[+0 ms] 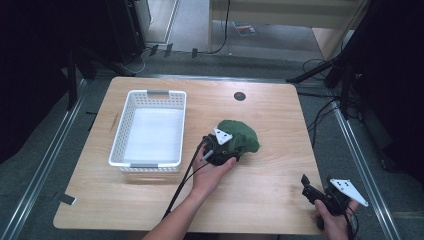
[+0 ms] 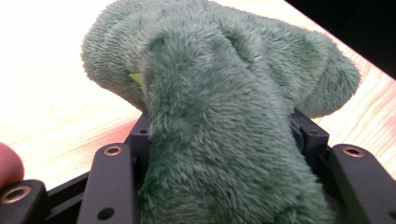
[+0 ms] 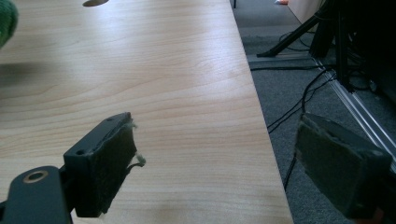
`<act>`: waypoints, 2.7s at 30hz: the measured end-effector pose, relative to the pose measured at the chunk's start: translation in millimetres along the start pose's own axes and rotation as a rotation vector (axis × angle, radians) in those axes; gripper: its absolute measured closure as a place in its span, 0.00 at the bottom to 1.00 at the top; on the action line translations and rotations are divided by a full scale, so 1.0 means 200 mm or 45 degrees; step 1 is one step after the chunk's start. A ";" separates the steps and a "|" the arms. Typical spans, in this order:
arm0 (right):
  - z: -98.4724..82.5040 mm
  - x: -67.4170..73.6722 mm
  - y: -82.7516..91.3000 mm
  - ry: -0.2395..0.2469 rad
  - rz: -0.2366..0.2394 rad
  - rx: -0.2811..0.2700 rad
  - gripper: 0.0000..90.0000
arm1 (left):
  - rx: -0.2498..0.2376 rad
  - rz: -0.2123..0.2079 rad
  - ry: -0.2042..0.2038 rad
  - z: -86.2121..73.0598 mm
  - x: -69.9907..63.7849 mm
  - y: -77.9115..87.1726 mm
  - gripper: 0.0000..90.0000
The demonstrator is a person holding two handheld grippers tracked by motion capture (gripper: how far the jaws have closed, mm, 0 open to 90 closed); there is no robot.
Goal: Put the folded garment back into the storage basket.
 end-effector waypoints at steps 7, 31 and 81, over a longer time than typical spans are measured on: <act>0.00 0.00 0.00 0.001 -0.001 0.001 0.15 | -0.041 0.001 0.007 0.04 0.04 0.06 0.50; 0.00 0.00 0.00 0.011 -0.005 -0.001 0.15 | -0.173 0.067 0.078 0.13 0.29 0.33 0.50; 0.00 0.00 0.00 0.013 -0.003 -0.002 0.15 | -0.190 0.373 0.324 -0.13 1.00 0.50 0.50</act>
Point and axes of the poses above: each handheld gripper's, and its own axes: y roughly backward along the jaws, z roughly out of its top, x roughly to its left, the point moved 5 cm from there along -y, roughly forward along the jaws, and after that the axes turned 14 degrees about -y, right-handed, at the moved point
